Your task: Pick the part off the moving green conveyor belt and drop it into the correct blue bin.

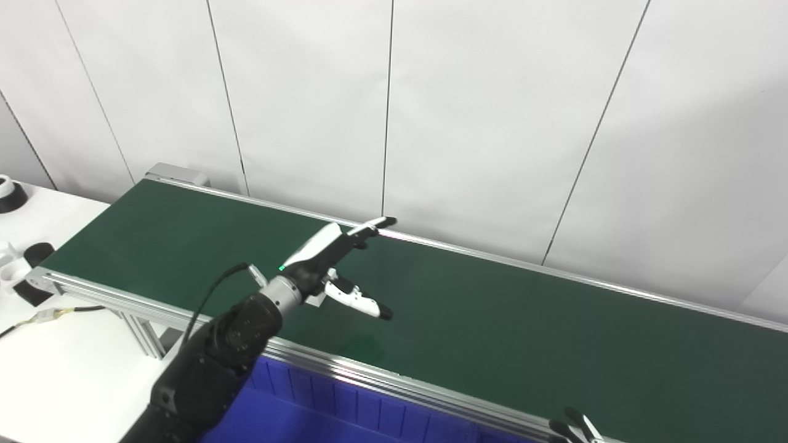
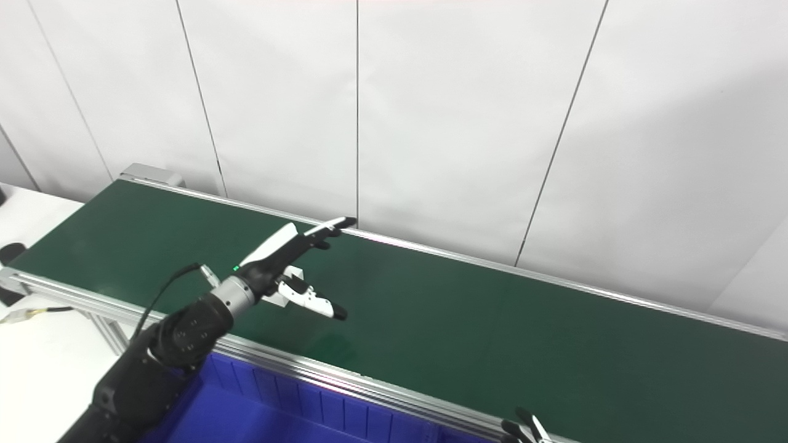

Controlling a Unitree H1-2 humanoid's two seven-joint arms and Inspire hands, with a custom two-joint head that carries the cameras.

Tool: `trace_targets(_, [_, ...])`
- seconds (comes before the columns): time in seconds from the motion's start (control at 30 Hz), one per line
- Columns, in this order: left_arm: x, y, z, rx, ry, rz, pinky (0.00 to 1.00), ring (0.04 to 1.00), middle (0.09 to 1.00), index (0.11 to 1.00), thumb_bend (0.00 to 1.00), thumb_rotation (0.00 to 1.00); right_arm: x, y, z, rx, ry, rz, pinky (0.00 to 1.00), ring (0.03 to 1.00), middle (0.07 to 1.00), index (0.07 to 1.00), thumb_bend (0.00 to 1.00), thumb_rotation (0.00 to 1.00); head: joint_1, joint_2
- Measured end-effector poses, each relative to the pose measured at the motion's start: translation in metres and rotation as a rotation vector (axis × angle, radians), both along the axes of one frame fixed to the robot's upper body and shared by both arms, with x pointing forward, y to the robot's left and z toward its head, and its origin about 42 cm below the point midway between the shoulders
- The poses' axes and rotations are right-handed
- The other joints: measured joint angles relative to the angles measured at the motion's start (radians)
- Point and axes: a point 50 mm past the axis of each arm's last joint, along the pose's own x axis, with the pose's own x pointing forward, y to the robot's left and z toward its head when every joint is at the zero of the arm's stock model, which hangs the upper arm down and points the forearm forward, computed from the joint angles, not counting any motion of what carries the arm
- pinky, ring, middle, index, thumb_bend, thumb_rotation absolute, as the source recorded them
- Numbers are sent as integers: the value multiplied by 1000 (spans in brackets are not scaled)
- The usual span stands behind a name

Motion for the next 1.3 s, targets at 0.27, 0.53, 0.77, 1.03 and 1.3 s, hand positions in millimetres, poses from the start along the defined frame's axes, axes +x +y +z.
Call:
trace_targets(0.27, [27,10,10,195,25,49,895,952,971,957,859,145,0,4,0,8,0,0,651,782,826,910,864,264,-8,0])
trace_targets(0.53, [43,19,2,417,70,46,999,992,983,961,915,146,0,4,-1,7,-1,2,648,776,822,911,867,260,-5,2])
trace_targets(0.77, [51,20,-14,530,122,39,1000,1000,1000,967,944,149,0,4,-1,8,0,1,648,777,819,911,871,264,-5,3])
trace_targets(1.03, [56,21,-28,611,169,31,1000,1000,1000,968,935,119,-1,4,-3,14,-13,8,640,771,816,910,872,266,-5,-8])
trace_targets(1.3, [60,7,-46,675,181,11,1000,1000,1000,974,840,97,-1,4,-6,12,-11,8,639,771,817,914,859,267,-5,-9])
